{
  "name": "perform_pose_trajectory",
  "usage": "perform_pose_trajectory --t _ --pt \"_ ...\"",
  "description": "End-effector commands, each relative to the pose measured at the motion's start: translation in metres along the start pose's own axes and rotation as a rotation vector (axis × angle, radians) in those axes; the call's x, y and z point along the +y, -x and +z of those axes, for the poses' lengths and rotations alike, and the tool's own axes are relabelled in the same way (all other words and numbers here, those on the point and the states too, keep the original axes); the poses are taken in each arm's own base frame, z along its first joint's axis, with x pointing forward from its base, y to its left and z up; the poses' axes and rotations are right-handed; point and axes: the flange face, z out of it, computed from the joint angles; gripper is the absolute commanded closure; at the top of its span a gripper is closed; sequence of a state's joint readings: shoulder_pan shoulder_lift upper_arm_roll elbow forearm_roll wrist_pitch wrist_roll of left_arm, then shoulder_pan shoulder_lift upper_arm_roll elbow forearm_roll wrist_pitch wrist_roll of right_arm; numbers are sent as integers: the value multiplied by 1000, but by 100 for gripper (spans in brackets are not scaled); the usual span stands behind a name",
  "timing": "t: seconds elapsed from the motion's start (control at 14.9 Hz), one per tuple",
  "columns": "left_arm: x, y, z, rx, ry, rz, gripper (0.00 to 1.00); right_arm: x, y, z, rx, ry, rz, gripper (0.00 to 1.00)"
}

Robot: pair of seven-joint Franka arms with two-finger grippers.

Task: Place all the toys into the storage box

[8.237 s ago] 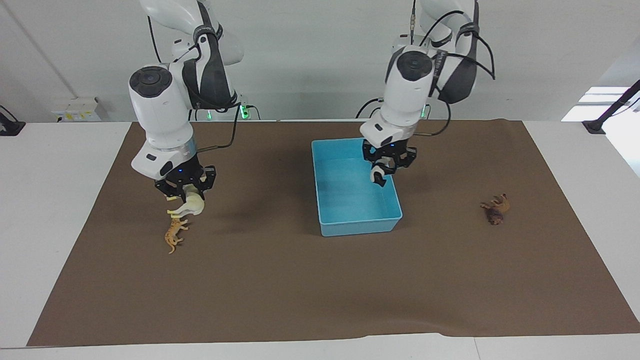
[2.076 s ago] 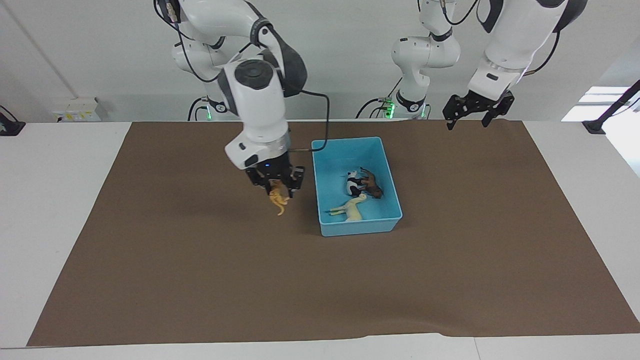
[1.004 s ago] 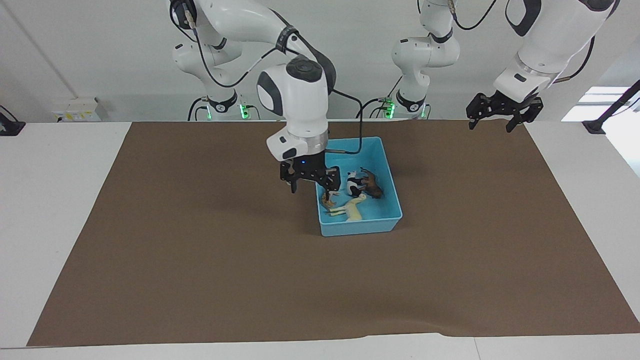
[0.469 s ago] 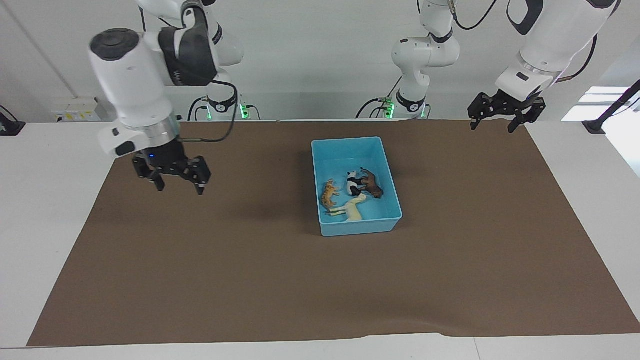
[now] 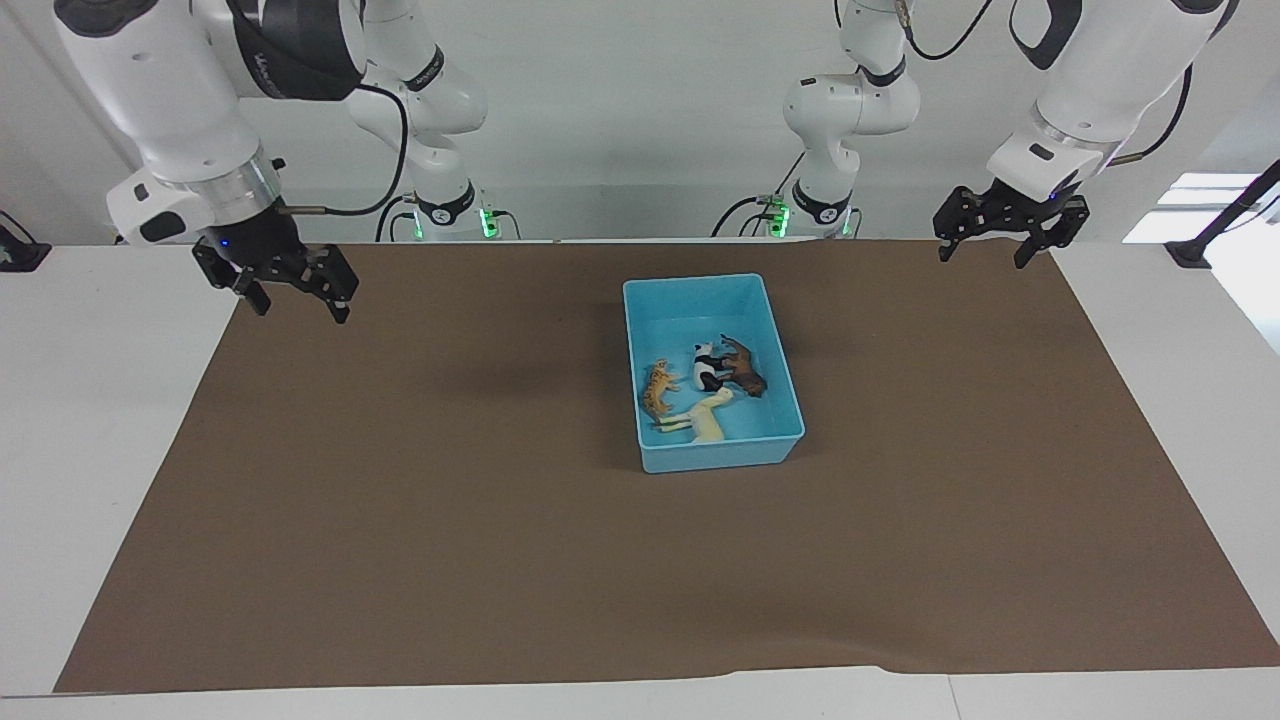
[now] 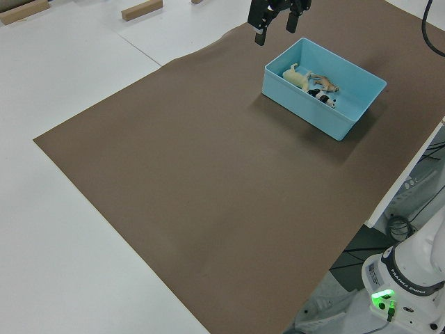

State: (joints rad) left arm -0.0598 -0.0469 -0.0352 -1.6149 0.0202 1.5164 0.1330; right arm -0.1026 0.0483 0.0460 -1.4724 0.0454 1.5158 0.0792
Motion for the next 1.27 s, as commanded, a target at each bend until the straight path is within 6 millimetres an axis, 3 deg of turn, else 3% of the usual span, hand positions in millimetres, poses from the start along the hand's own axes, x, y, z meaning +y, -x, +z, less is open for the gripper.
perform_pose_trajectory --t 0.0,0.13,0.33,0.4,0.6,1.21 --pt "0 -2 -8 29 3 11 0 26 23 -18 4 -34 -6 0" --pt "-2 -3 -11 44 1 10 0 45 29 -22 11 -35 22 0" --pt "0 -1 -10 31 2 8 0 53 21 -21 25 -23 28 0" --pt "0 -1 -9 26 3 7 0 68 20 -20 23 -20 44 0" --pt "-2 0 -11 27 2 -1 0 74 21 -16 26 52 -12 0" --pt "0 2 -11 29 1 2 0 67 19 -3 -9 86 -31 0"
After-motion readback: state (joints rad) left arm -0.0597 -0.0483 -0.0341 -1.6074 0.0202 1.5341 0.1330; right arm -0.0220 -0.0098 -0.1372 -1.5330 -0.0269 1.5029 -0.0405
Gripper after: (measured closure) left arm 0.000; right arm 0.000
